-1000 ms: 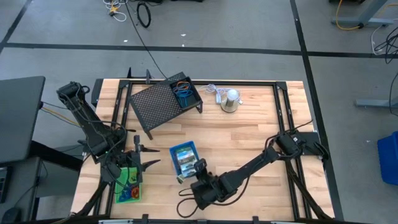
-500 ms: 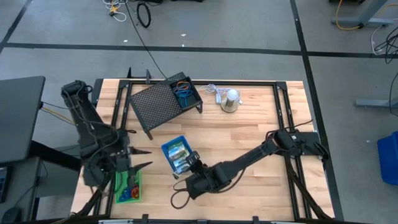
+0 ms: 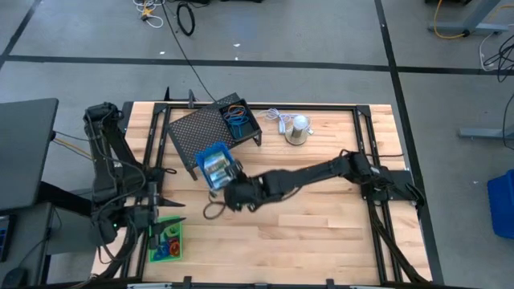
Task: Pick & Place Office Desk Supplies
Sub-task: Put the blue bin with crayon boxes on the shelf, then adjust the blue bin on the shelf
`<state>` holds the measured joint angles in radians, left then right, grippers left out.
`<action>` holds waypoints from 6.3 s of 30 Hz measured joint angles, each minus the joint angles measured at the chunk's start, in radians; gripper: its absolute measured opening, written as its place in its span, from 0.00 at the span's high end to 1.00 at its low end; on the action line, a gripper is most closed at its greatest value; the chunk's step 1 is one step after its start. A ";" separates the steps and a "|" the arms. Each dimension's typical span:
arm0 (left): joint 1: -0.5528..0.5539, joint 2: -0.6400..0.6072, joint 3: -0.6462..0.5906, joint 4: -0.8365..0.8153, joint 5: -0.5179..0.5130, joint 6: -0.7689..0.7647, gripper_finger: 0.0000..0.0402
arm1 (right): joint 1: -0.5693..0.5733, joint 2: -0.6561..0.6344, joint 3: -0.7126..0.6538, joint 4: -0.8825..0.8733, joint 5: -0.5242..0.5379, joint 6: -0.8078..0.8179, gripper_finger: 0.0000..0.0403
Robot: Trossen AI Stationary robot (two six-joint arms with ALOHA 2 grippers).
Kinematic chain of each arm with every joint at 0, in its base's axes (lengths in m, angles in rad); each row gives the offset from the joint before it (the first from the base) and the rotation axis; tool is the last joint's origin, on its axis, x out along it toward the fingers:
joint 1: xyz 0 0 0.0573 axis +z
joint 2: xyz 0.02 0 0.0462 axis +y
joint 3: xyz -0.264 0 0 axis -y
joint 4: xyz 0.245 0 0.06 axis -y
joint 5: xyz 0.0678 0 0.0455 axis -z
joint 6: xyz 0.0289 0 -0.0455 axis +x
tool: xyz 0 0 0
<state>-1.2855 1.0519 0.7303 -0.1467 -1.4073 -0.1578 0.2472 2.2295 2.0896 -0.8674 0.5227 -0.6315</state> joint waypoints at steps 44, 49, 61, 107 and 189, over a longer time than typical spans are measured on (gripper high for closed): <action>-0.024 -0.029 0.000 0.002 -0.007 -0.008 0.57 | -0.348 -0.001 0.163 0.066 -0.495 -0.377 0.99; -0.024 -0.029 0.000 0.002 -0.007 -0.006 0.57 | -0.358 -0.001 0.163 0.044 -0.508 -0.384 0.99; -0.024 -0.029 0.000 0.002 -0.007 -0.006 0.57 | -0.357 0.011 0.162 0.150 -0.532 -0.379 0.99; -0.024 -0.030 0.000 0.009 0.021 -0.017 0.57 | -0.376 0.071 0.159 0.130 -0.447 -0.335 0.93; 0.377 0.186 0.000 0.376 0.410 0.168 0.70 | -0.122 -0.543 -0.004 -0.054 -1.026 0.045 1.00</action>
<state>-0.9083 1.2381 0.7300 0.2297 -0.9972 0.0097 0.1253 1.6865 2.0851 -0.9214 -0.5035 -0.5870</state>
